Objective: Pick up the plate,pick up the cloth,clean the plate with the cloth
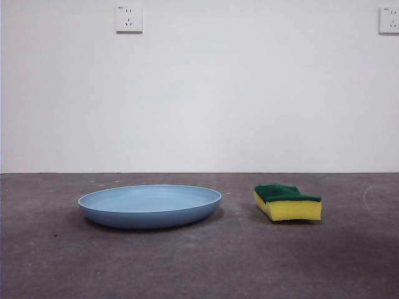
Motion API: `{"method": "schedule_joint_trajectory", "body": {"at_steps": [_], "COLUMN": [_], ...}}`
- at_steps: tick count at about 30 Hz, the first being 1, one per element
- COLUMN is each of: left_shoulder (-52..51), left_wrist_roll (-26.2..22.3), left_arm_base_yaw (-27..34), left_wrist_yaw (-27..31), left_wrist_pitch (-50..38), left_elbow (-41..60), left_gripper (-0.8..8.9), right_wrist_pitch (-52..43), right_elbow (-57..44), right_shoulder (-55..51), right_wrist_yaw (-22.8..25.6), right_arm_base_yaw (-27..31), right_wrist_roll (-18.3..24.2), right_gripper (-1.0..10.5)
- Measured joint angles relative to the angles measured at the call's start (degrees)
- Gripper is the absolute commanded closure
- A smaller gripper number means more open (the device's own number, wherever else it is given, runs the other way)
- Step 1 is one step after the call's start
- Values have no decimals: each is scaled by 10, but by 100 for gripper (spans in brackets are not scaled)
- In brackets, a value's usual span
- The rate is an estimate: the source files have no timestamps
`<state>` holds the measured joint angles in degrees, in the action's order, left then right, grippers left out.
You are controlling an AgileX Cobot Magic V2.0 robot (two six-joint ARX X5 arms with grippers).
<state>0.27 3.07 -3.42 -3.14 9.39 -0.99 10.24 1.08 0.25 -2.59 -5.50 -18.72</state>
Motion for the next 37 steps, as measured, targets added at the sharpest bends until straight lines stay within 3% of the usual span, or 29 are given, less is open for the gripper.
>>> {"method": "schedule_joint_trajectory", "body": {"at_steps": [9, 13, 18, 25, 31, 32, 33, 34, 35, 37], "left_shoulder": [49, 126, 249, 432, 529, 540, 556, 574, 592, 627], "left_wrist_roll": [43, 56, 60, 60, 59, 59, 59, 59, 59, 59], "left_arm_base_yaw": [0, 0, 0, 0, 0, 0, 0, 0, 0, 0], "left_wrist_yaw": [0, 0, -14, -96, -123, -123, -123, -123, -123, -134], "left_wrist_pitch": [31, 50, 98, 162, 160, 155, 155, 158, 163, 163], "left_elbow": [-73, -136, -233, -377, -435, -436, -436, -436, -436, -436], "left_gripper": [820, 820, 820, 817, 814, 814, 812, 783, 667, 402], "right_wrist_pitch": [47, 68, 87, 183, 282, 292, 295, 297, 301, 303], "right_elbow": [102, 172, 263, 401, 490, 498, 503, 504, 504, 504], "right_shoulder": [97, 181, 290, 450, 567, 584, 604, 619, 629, 635], "right_wrist_yaw": [0, -10, -60, -108, -109, -109, -109, -109, -109, -109], "right_arm_base_yaw": [0, 0, 0, 0, 0, 0, 0, 0, 0, 0], "right_wrist_roll": [-18, -19, -8, 63, 134, 139, 144, 147, 149, 151], "right_gripper": [958, 958, 958, 948, 942, 925, 839, 696, 578, 529]}}
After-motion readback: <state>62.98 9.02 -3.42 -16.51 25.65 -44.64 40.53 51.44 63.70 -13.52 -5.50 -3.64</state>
